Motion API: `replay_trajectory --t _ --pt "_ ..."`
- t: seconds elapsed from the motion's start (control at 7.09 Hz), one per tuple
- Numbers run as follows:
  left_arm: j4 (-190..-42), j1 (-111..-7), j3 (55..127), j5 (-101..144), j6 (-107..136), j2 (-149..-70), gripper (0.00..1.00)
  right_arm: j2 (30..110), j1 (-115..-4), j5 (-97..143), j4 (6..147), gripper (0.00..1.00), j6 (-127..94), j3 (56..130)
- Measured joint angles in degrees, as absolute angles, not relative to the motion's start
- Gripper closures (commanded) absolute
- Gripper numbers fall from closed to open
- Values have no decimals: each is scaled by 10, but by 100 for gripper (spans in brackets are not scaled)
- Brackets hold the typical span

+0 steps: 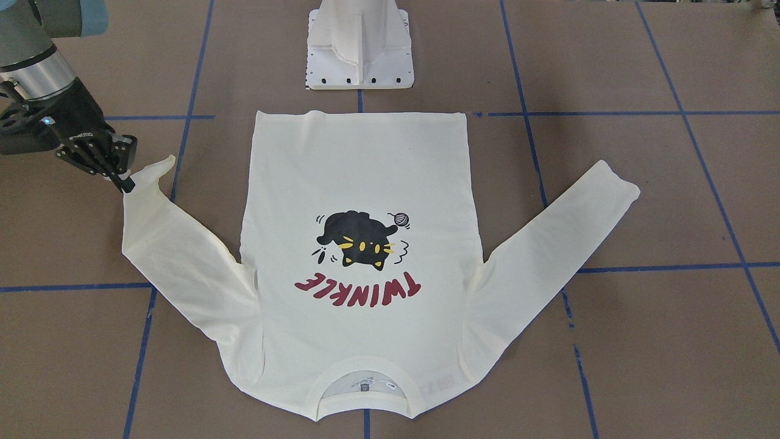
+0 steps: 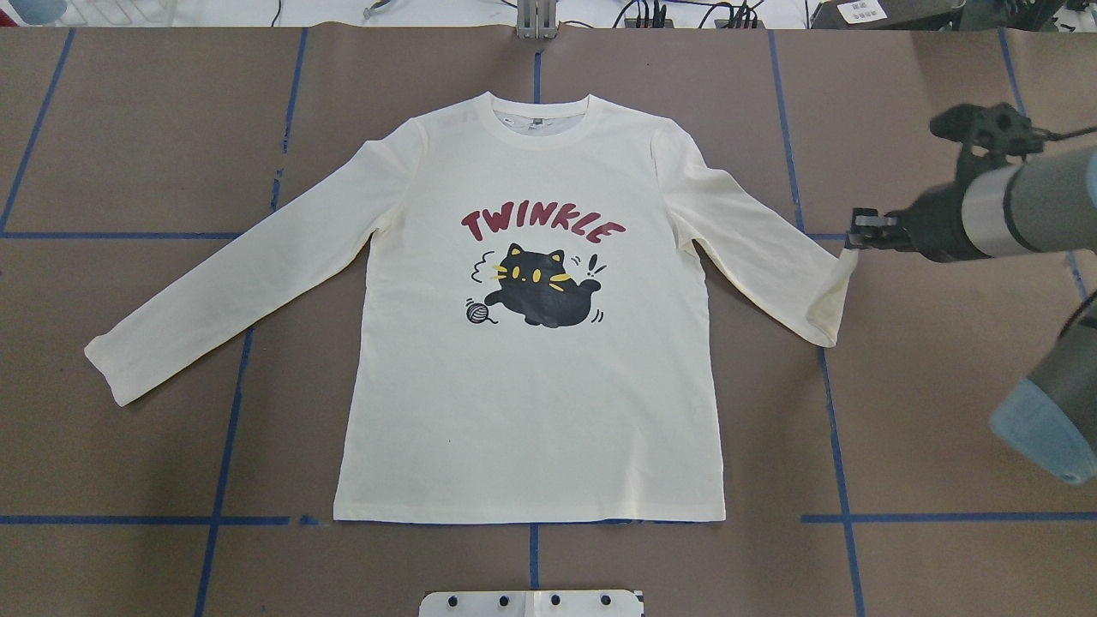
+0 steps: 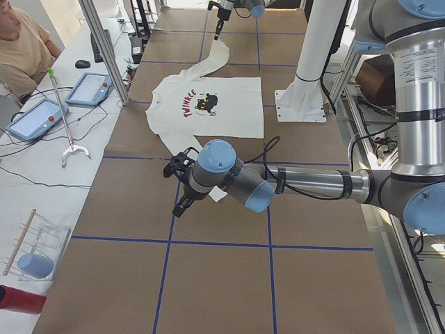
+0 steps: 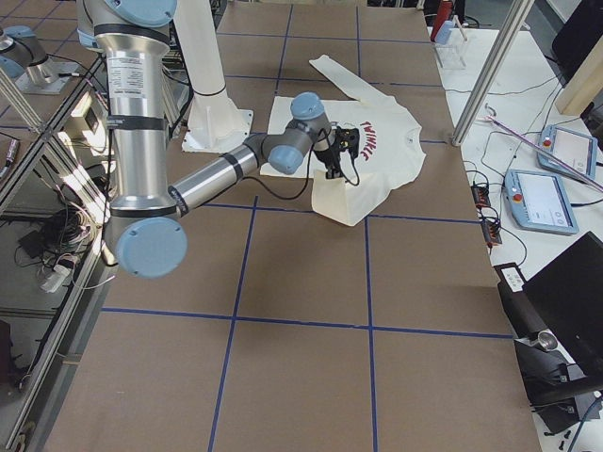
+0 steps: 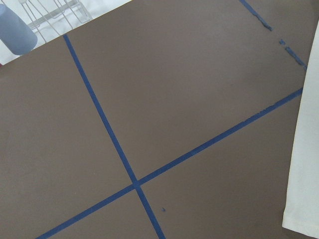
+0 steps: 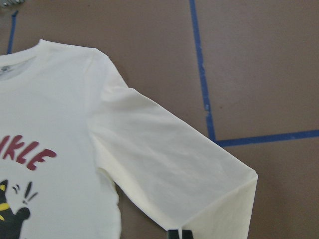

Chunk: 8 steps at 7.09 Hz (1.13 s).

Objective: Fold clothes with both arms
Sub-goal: 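Lift the sleeve and fold it across the shirt body with the right gripper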

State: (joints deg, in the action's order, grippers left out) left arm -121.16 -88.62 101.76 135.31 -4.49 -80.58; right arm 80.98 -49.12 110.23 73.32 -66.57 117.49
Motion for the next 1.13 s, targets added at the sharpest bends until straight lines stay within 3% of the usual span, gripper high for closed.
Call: replay_trajectory --t 0.28,0.56,0.99,1.13 --pt "-1209 -888 1034 1353 -44 -796 0 596 -489 1099 910 100 -675 1137" --pt "-1208 -890 1040 1352 -42 -791 0 449 -478 1094 948 100 -694 1059" --pt "-1208 -891 1041 1352 -42 -787 0 304 -357 927 863 100 -785 830" --pt "-1208 -891 1041 1352 -42 -786 0 266 -315 859 793 12 -833 728"
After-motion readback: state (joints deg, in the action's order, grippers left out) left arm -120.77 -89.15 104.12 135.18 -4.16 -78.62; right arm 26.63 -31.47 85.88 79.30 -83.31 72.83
